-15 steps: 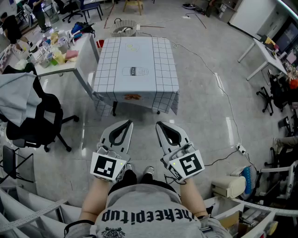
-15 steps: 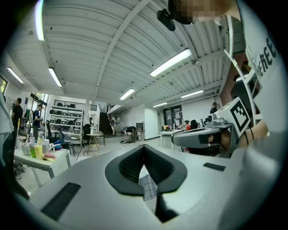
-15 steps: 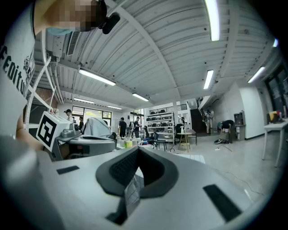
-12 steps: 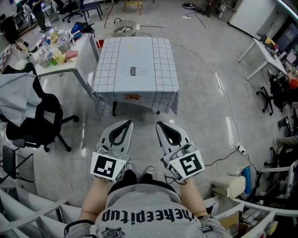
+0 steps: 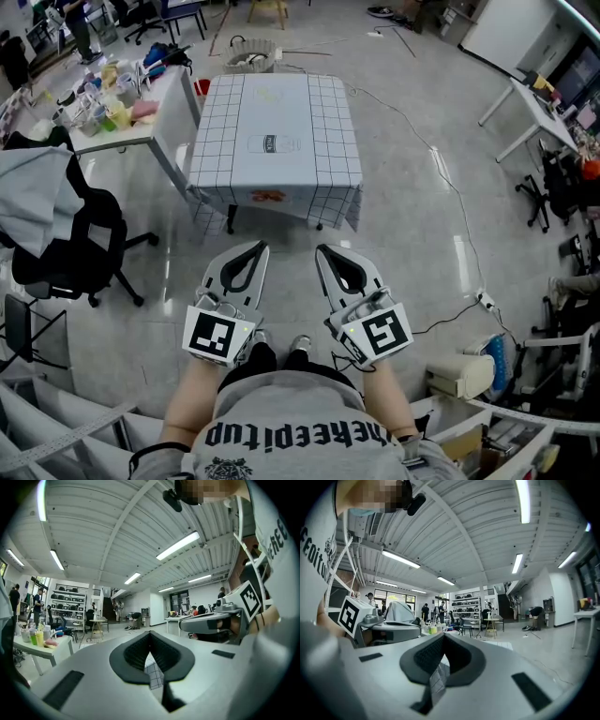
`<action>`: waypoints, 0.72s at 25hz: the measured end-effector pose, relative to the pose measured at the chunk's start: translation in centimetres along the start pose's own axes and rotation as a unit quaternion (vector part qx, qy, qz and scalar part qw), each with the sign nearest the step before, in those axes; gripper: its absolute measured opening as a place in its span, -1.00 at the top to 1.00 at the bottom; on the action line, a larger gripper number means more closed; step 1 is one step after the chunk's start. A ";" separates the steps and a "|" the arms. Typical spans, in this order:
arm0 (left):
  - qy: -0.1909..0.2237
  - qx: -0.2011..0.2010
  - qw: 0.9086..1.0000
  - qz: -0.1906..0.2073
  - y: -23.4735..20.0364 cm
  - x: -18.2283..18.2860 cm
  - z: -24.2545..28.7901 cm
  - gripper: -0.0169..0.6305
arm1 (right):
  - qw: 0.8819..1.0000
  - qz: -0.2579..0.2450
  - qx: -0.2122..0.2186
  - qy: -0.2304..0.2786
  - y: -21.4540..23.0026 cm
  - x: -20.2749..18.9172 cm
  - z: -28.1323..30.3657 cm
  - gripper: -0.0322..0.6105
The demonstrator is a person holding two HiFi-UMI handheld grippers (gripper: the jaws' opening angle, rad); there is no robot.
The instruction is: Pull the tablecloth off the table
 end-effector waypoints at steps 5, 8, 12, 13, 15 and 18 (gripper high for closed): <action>0.000 -0.006 1.000 -0.004 -1.1 -0.1 0.1 0.91 | 1.000 0.005 -0.005 -0.002 -0.3 0.0 0.9 0.88; 0.001 -0.010 1.000 0.001 -2.1 -0.3 0.3 0.91 | 1.000 0.010 -0.013 -0.003 -0.4 -0.2 1.6 0.87; -0.002 -0.021 1.000 0.001 -3.4 -0.5 0.4 0.91 | 1.000 0.001 -0.021 -0.005 -1.1 -0.2 2.7 0.87; -0.001 -0.024 1.000 0.001 -3.8 -0.5 0.4 0.91 | 1.000 0.002 -0.025 -0.004 -1.3 -0.3 2.9 0.87; 0.002 -0.033 0.999 0.001 -4.4 -0.7 0.3 0.91 | 0.999 0.006 -0.035 0.000 -1.6 -0.3 3.3 0.87; 0.004 -0.040 0.999 0.003 -5.3 -1.0 0.3 0.91 | 0.999 0.004 -0.050 0.001 -2.0 -0.6 3.8 0.87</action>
Point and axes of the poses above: the fingertips, and each gripper's own axes: z forward along the fingers, y to its right, x out of its top, the point moved 7 cm from there along -z, backward along the fingers, and after that the axes turned 1 degree about z, right-handed, at the moved point
